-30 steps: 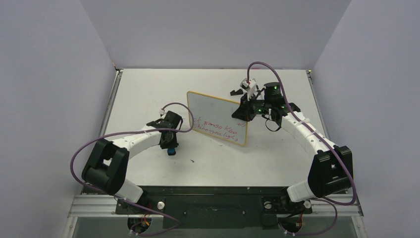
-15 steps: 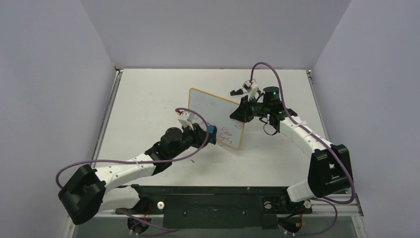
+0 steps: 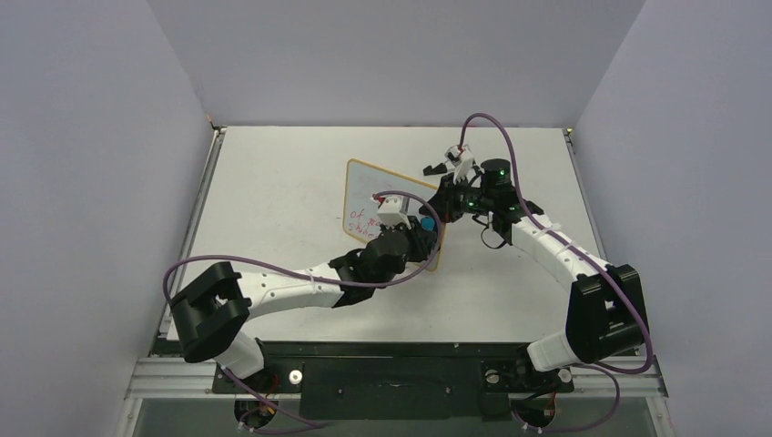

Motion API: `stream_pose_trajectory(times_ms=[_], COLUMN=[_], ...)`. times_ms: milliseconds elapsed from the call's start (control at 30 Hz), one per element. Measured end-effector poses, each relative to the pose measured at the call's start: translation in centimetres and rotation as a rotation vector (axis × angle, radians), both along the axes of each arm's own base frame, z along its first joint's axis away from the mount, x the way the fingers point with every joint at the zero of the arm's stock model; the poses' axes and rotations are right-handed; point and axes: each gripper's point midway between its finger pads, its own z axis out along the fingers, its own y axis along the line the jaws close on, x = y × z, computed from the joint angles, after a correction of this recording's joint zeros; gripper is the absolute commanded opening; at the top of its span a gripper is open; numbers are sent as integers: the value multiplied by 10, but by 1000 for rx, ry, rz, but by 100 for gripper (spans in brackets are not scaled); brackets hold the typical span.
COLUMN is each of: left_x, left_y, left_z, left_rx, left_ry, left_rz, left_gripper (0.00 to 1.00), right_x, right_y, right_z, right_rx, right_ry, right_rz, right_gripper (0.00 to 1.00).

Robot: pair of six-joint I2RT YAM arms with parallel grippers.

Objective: Erase the whiteboard
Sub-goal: Erase the whiteboard at the center of the board.

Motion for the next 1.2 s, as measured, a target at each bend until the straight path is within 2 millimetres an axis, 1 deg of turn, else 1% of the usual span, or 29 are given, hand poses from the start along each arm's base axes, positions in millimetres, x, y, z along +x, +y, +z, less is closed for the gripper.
stream_pose_trajectory(times_ms=[133, 300, 367, 533, 733, 933, 1033, 1200], left_x=[7, 10, 13, 19, 26, 28, 31, 49], left_y=[0, 5, 4, 0, 0, 2, 8, 28], left_z=[-6, -26, -30, -30, -30, -31, -32, -34], left_rx=[16, 36, 32, 0, -28, -21, -22, -23], left_ry=[33, 85, 98, 106, 105, 85, 86, 95], left_rz=[65, 100, 98, 76, 60, 61, 68, 102], left_gripper=[0, 0, 0, 0, 0, 0, 0, 0], right_x=[3, 2, 2, 6, 11, 13, 13, 13], right_y=[-1, 2, 2, 2, 1, 1, 3, 5], right_z=[0, 2, 2, 3, 6, 6, 6, 6], right_rx=[-5, 6, 6, 2, 0, -2, -4, -7], right_ry=[-9, -3, -4, -19, -43, -45, -47, -49], right_rz=[-15, -13, -15, -27, -46, -60, -61, -61], right_gripper=[0, 0, 0, 0, 0, 0, 0, 0])
